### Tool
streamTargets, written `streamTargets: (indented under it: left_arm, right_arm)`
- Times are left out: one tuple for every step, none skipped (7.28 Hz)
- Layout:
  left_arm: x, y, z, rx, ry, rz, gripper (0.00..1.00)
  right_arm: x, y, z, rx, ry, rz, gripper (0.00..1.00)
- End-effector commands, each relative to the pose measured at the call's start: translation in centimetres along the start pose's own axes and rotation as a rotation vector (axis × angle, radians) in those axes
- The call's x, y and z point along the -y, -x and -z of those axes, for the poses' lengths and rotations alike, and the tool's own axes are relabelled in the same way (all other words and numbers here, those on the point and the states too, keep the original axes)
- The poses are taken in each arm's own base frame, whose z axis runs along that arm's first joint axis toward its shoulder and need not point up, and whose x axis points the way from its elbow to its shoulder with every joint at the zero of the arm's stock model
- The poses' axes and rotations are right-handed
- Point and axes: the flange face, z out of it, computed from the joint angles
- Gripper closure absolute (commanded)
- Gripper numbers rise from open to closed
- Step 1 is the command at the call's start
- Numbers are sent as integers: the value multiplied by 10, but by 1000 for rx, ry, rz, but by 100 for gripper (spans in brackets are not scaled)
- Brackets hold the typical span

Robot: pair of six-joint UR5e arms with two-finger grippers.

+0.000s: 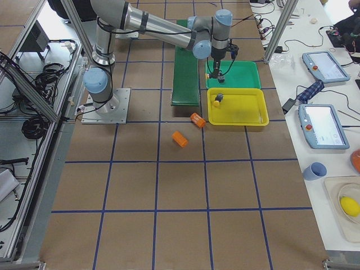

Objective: Sort buttons by color to trays
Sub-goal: 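Carry the yellow-capped button into the yellow tray and release with right gripper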

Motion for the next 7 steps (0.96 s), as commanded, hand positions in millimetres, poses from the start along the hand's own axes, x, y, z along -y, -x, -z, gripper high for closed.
streamTargets:
  left_arm:
    - [1,0,0,0,1,1,0]
    - [2,0,-1,0,1,1,0]
    - [2,0,-2,0,2,0,0]
    - [2,-1,-2,0,2,-1,0]
    - [2,0,-2,0,4,0,0]
    - [2,0,-2,0,2,0,0]
    - [2,0,-2,0,2,0,0]
  right_arm:
    - [52,-45,-46,-38,-91,100,100]
    - [66,-70,-67,-45,-71,130,100]
    - [72,-82,-86,-47,-65,125,100]
    - [74,-81,-99,-44,-57,127,74]
    - [74,-79,-98,-25,-59,126,8]
    - [73,-79,-93,-6,-59,125,0]
    - [71,-75,-88,-6,-63,130,0]
